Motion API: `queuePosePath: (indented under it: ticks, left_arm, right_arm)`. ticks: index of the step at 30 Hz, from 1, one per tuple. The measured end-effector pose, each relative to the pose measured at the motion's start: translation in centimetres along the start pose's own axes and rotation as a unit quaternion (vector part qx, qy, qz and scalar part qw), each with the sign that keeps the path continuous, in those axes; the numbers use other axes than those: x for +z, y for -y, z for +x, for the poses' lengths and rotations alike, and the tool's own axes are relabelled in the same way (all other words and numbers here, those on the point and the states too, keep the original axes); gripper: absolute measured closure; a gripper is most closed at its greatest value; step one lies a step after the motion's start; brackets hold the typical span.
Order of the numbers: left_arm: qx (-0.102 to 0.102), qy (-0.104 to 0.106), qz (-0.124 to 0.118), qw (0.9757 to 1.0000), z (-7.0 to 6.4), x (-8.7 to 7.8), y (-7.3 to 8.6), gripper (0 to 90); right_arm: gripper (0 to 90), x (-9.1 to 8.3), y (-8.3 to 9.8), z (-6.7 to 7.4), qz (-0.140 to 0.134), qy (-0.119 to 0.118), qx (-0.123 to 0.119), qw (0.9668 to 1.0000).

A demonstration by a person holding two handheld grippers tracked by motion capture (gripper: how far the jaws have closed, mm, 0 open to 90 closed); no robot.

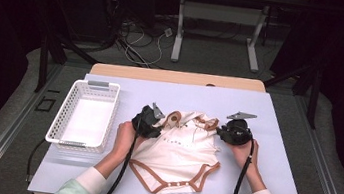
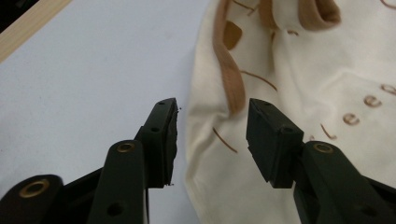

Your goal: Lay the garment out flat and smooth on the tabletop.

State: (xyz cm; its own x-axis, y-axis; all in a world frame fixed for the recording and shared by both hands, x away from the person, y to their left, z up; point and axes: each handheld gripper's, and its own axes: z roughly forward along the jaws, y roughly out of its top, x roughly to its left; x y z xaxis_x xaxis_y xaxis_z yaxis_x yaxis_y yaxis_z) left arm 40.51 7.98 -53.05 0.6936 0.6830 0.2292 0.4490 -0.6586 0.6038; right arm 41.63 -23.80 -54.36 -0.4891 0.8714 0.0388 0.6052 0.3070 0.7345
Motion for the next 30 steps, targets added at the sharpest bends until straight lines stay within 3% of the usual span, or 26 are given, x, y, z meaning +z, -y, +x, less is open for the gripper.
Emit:
queuePosePath:
  ticks: [9,15,17,25,28,30]
  left_arm:
    - [-0.018,0.022,0.022,0.9993,-0.1,-0.6,2.5,45.1]
    - [-0.034,0.046,0.023,0.9981,-0.2,-1.6,3.9,41.1]
    - [-0.030,0.046,0.027,0.9982,-0.4,-1.8,4.2,40.5]
    - [-0.042,0.017,0.020,0.9988,-0.1,-1.2,4.3,40.4]
    - [-0.046,0.020,0.015,0.9986,-0.1,-1.1,4.3,42.7]
    - [-0.044,0.036,0.012,0.9983,-0.1,-1.1,4.5,47.7]
  right_arm:
    - [54.8,-0.6,0.6,0.9,0.021,-0.047,0.006,0.9986]
    - [50.3,-1.0,1.1,1.8,0.033,-0.065,-0.002,0.9973]
    - [49.7,-1.1,1.3,2.1,0.036,-0.072,-0.006,0.9968]
    - [48.9,-0.9,2.0,3.1,0.058,-0.058,-0.020,0.9964]
    - [50.6,-0.7,2.1,3.4,0.055,-0.051,-0.031,0.9967]
    - [54.3,-0.6,2.3,3.6,0.047,-0.040,-0.045,0.9971]
